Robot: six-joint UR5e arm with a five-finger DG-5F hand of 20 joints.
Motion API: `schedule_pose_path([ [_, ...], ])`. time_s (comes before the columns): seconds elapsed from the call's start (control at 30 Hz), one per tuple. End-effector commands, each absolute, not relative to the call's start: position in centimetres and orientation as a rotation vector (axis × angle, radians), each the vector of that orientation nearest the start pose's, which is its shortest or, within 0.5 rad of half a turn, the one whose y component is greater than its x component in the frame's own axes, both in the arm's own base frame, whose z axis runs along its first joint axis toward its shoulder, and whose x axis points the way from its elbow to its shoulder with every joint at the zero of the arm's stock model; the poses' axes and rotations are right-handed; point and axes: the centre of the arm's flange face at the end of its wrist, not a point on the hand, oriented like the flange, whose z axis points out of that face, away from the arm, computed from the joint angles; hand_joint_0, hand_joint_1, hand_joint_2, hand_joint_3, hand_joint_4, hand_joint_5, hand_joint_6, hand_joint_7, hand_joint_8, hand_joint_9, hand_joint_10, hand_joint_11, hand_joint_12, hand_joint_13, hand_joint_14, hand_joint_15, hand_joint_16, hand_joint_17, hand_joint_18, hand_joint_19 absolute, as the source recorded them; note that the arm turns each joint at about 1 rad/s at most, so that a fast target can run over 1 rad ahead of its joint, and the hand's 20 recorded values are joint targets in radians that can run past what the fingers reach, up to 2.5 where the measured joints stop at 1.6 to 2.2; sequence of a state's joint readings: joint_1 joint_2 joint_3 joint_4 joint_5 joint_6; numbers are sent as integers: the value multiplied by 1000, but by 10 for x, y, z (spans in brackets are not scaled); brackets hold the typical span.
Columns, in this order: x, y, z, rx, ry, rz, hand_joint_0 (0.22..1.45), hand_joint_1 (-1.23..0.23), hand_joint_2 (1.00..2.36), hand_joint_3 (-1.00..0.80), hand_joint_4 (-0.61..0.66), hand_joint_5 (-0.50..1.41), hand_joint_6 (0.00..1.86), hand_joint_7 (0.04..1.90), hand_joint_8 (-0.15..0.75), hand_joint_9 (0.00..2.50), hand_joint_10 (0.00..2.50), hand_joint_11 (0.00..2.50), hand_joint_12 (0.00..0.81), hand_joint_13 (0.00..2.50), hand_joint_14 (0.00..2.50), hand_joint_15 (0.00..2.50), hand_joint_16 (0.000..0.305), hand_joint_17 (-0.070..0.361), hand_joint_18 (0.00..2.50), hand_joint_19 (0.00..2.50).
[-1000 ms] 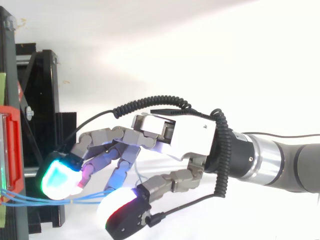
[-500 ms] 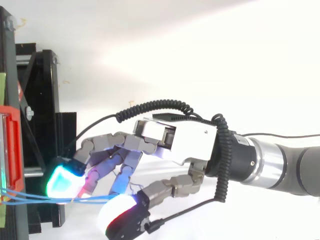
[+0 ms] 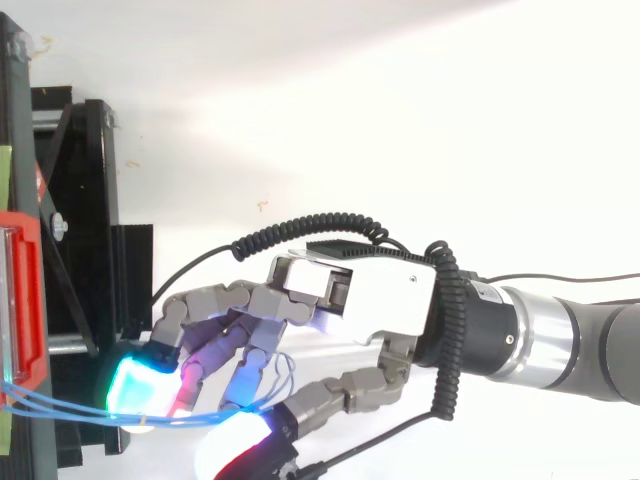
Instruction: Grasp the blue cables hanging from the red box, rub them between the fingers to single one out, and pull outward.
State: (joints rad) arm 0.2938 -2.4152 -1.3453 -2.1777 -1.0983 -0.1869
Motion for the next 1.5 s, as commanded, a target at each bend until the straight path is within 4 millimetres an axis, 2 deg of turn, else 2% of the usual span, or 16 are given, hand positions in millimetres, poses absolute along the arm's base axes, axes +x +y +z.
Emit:
schedule_pose_path([
  [0.0, 773, 48, 155, 1039, 870, 1147, 578, -723, 1004, -444, 206, -102, 503, 1027, 239, 1347, 15, 1433, 350, 914, 22, 563, 40, 89, 648, 331],
  [0.6, 780, 43, 170, 1108, 911, 1149, 537, -698, 1001, -481, 226, -63, 503, 1087, 248, 1315, 6, 1510, 362, 878, 22, 570, 42, 95, 659, 360],
  [0.9, 780, 45, 172, 1167, 962, 1141, 542, -704, 1003, -457, 215, -49, 502, 1275, 244, 1299, 6, 1519, 361, 870, 21, 580, 42, 94, 659, 372],
  [1.07, 784, 46, 179, 1160, 952, 1149, 552, -707, 1005, -440, 199, -49, 501, 1319, 252, 1290, 6, 1510, 359, 871, 21, 581, 42, 94, 664, 365],
  [1.47, 793, 48, 199, 1164, 965, 1139, 555, -712, 1004, -441, 236, -63, 501, 1272, 253, 1277, 6, 1504, 360, 876, 21, 578, 42, 95, 674, 373],
])
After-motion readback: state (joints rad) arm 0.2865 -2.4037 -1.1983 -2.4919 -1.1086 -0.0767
